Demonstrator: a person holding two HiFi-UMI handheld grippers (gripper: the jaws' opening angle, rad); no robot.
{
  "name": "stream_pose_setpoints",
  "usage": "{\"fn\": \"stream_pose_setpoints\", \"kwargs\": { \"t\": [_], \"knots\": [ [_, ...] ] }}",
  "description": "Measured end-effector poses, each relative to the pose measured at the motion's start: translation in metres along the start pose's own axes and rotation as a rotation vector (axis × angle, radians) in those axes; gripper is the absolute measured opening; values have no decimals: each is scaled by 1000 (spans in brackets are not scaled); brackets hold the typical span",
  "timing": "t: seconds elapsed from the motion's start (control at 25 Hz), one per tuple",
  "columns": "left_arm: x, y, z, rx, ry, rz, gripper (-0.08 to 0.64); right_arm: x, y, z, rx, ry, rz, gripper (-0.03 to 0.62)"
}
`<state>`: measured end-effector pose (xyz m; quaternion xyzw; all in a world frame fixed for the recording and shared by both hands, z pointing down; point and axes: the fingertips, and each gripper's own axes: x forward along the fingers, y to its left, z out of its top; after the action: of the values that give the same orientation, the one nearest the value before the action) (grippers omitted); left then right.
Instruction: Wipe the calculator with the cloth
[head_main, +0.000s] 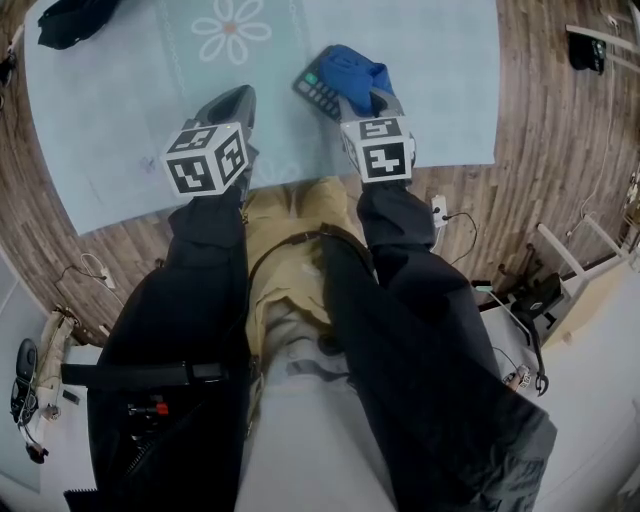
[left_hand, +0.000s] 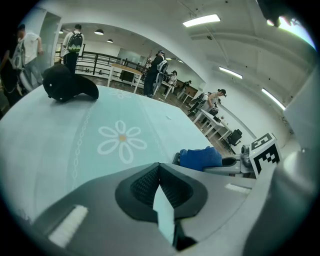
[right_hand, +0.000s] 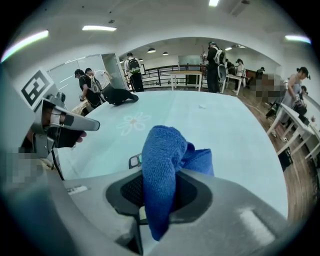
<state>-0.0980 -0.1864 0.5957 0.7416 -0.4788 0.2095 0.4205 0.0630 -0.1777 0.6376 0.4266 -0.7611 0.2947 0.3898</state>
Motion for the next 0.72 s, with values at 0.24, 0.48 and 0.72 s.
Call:
{"fn": "stream_pose_setpoints", "kwargs": {
  "t": [0.24, 0.48, 0.72],
  "knots": [
    [0, 0, -3, -12, 1, 0, -3, 5, 7, 1, 47, 1, 37, 97],
    [-2, 1, -3, -9, 2, 4, -3, 5, 16, 4, 86, -18, 71, 97],
    [0, 2, -4, -1, 5, 6, -3, 11, 37, 5, 88, -23, 129, 95]
  ]
}}
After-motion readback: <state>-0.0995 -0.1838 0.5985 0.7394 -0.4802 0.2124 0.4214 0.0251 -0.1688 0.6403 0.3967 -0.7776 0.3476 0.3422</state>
